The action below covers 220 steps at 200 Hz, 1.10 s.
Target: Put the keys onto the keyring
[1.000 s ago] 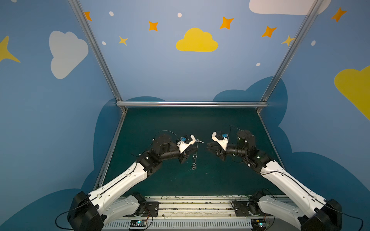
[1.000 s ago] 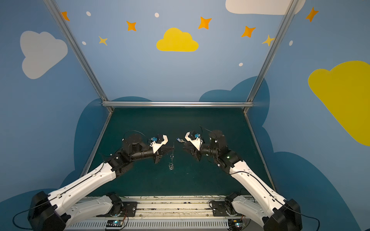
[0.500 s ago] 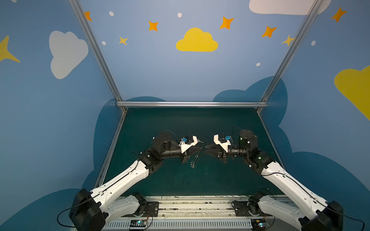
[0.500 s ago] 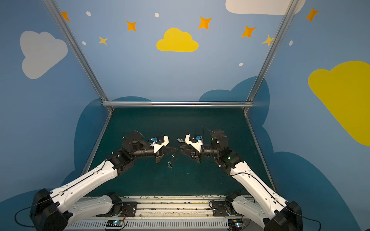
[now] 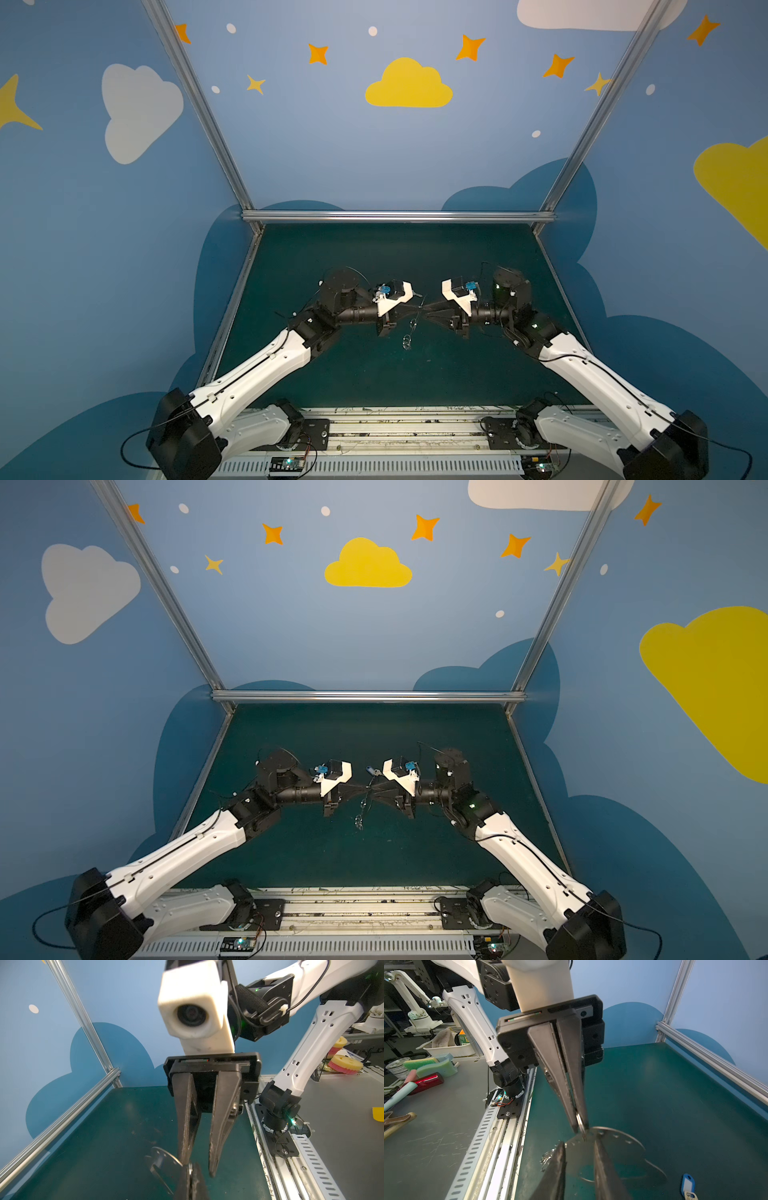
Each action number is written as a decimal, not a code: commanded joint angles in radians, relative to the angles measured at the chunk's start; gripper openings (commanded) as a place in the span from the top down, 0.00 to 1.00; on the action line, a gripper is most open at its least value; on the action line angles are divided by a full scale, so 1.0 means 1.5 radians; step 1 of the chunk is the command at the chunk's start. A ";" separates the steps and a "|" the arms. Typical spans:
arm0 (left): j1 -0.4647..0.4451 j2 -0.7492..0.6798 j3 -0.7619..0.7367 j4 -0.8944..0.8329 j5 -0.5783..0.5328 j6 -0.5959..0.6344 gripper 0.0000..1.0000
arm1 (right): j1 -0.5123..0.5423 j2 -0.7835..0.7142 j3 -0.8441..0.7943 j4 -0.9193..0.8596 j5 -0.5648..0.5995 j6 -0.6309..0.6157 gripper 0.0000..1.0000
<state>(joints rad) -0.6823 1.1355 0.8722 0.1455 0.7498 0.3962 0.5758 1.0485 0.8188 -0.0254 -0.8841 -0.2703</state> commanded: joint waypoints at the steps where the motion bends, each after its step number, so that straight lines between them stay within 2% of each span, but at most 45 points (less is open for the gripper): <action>1: -0.005 0.006 0.024 0.001 0.018 0.018 0.97 | 0.000 0.012 0.012 0.017 -0.016 0.009 0.77; 96: -0.016 0.018 0.038 -0.032 0.010 0.056 0.96 | 0.000 -0.010 -0.004 0.055 -0.028 0.020 0.81; 144: -0.016 0.024 0.052 -0.054 0.016 0.066 0.96 | 0.000 -0.015 -0.008 0.041 -0.034 -0.005 1.00; 183: -0.016 0.023 0.053 -0.066 0.003 0.066 0.96 | 0.000 -0.035 -0.023 0.058 -0.013 -0.018 1.00; 193: -0.016 0.022 0.054 -0.071 -0.005 0.065 0.91 | 0.000 -0.037 -0.027 0.058 -0.004 -0.019 1.00; 210: -0.015 0.016 0.049 -0.069 -0.024 0.061 0.72 | 0.001 -0.039 -0.033 0.061 0.011 -0.019 1.00; 220: -0.014 0.009 0.044 -0.068 -0.042 0.057 0.58 | 0.001 -0.041 -0.039 0.066 0.026 -0.029 1.00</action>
<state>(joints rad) -0.7033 1.1633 0.9310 0.0593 0.7353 0.4889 0.5713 1.0092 0.7803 0.0273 -0.8791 -0.2890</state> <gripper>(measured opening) 0.303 0.047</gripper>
